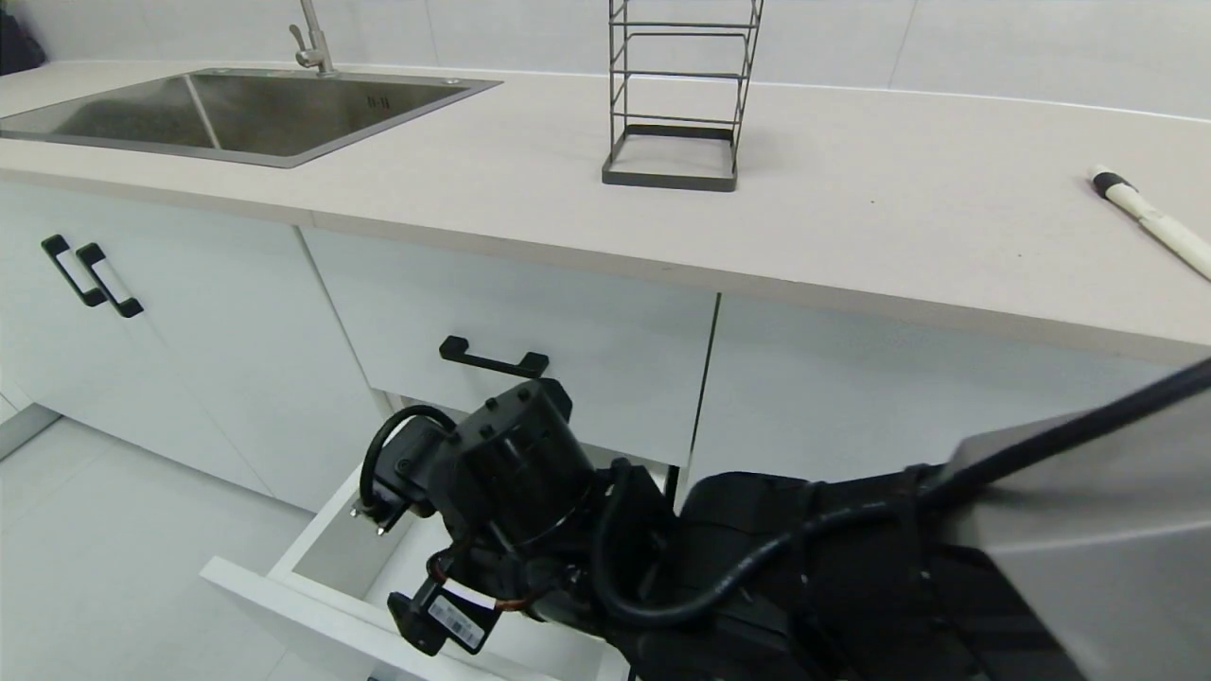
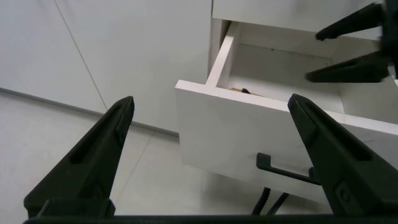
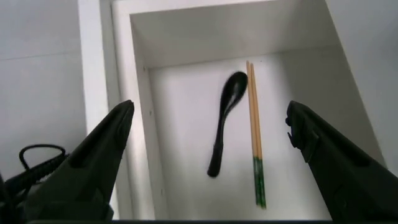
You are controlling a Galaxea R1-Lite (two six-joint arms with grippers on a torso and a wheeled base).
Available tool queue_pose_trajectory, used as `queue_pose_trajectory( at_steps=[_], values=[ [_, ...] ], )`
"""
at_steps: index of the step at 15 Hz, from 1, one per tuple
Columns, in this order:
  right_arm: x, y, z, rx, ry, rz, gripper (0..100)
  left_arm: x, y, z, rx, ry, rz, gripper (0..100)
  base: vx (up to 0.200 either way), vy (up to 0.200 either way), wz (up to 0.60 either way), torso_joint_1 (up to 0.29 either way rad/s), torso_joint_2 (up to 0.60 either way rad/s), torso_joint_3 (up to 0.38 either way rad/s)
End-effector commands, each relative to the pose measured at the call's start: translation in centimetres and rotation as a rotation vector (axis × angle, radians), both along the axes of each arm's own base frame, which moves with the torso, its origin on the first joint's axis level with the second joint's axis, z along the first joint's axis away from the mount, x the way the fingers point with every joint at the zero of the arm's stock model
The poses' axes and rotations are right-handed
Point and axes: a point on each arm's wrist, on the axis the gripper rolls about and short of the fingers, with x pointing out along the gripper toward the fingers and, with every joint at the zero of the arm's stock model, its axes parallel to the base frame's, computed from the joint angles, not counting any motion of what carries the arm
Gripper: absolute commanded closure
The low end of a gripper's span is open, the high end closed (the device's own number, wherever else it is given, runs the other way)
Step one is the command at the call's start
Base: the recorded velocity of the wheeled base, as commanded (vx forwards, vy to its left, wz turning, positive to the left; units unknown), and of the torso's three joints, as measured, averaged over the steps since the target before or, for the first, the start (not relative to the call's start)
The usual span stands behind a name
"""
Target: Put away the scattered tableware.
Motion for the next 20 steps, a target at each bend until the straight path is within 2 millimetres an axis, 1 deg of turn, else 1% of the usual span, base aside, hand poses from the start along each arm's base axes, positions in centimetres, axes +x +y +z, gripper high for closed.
queue_pose_trajectory(
  at_steps=[1,2,3,4,5,6,7,8,9,10,11,12,13,14,15,16,17,18,19,20],
  values=[
    [-1.9,-3.7,3.3,0.05,-0.024,0.004,0,0.0,0.0,0.0,0.0,0.001,0.0,0,0.0,0.0,0.0,0.0,0.0,0.0],
    [-2.3,-4.6,3.7,0.06,-0.029,0.004,0,0.0,0.0,0.0,0.0,0.001,0.0,0,0.0,0.0,0.0,0.0,0.0,0.0],
    [-3.1,-6.3,4.2,0.07,-0.032,0.001,0,0.0,0.0,0.0,0.0,0.001,0.0,0,0.0,0.0,0.0,0.0,0.0,0.0],
    [-3.4,-7.1,4.2,0.069,-0.032,0.001,0,0.0,0.0,0.0,0.0,0.001,0.0,0,0.0,0.0,0.0,0.0,0.0,0.0],
    [-4.4,-9.6,4.0,0.075,-0.036,-0.002,0,0.0,0.0,0.0,0.0,0.001,0.0,0,0.0,0.0,0.0,0.0,0.0,0.0],
    [-5.0,-10.8,3.8,0.09,-0.043,-0.002,0,0.0,0.0,0.0,0.0,0.001,0.0,0,0.0,0.0,0.0,0.0,0.0,0.0],
    [-5.9,-13.1,3.4,0.127,-0.061,-0.007,0,0.0,0.0,0.0,0.001,0.001,0.0,0,0.0,0.0,0.0,0.0,0.0,0.0],
    [-6.7,-15.3,2.8,0.127,-0.066,-0.018,0,0.0,0.0,0.0,0.0,0.001,0.0,0,0.0,0.0,0.0,0.0,0.0,0.0],
    [-6.8,-15.7,2.9,0.127,-0.069,-0.018,0,0.0,0.0,0.0,0.0,0.001,0.0,0,0.0,0.0,0.0,0.0,0.0,0.0],
    [-7.6,-19.6,3.6,0.137,-0.111,-0.045,0,0.0,0.0,0.0,0.0,0.001,0.0,0,0.0,0.0,0.0,0.0,0.0,0.0],
    [-8.0,-21.3,4.3,0.167,-0.134,-0.067,0,0.0,0.0,0.0,0.0,0.001,0.0,0,0.0,0.0,0.0,0.0,0.0,0.0],
    [-8.3,-22.5,4.6,0.183,-0.143,-0.079,0,0.0,0.0,0.0,0.001,0.001,0.0,0,0.0,0.0,0.0,0.0,0.0,0.0],
    [-9.0,-24.1,4.4,0.19,-0.149,-0.092,0,0.0,0.0,0.0,0.001,0.001,0.0,0,0.0,0.0,0.0,0.0,0.0,0.0],
    [-9.5,-25.0,4.2,0.196,-0.153,-0.1,0,0.0,0.0,0.0,0.0,0.001,0.0,0,0.0,0.0,0.0,0.0,0.0,0.0],
    [-10.1,-26.6,3.9,0.202,-0.16,-0.121,0,0.0,0.0,0.0,0.0,0.001,0.0,0,0.0,0.0,0.0,0.0,0.0,0.0],
    [-10.3,-27.3,3.9,0.205,-0.163,-0.133,0,0.0,0.0,0.0,0.0,0.001,0.0,0,0.0,0.0,0.0,0.0,0.0,0.0],
    [-11.1,-29.3,3.9,0.228,-0.182,-0.171,0,0.0,0.0,0.0,0.001,0.001,0.0,0,0.0,0.0,0.0,0.0,0.0,0.0],
    [-11.4,-30.0,4.1,0.245,-0.194,-0.191,0,0.0,0.0,0.0,0.0,0.001,0.0,0,0.0,0.0,0.0,0.0,0.0,0.0],
    [-11.4,-30.0,4.1,0.245,-0.194,-0.191,0,0.0,0.0,0.0,0.0,0.001,0.0,0,0.0,0.0,0.0,0.0,0.0,0.0],
    [-12.9,-32.8,5.2,0.348,-0.256,-0.247,0,0.0,0.0,0.0,0.0,0.001,0.0,0,0.0,0.0,0.0,0.0,0.0,0.0]
  ],
)
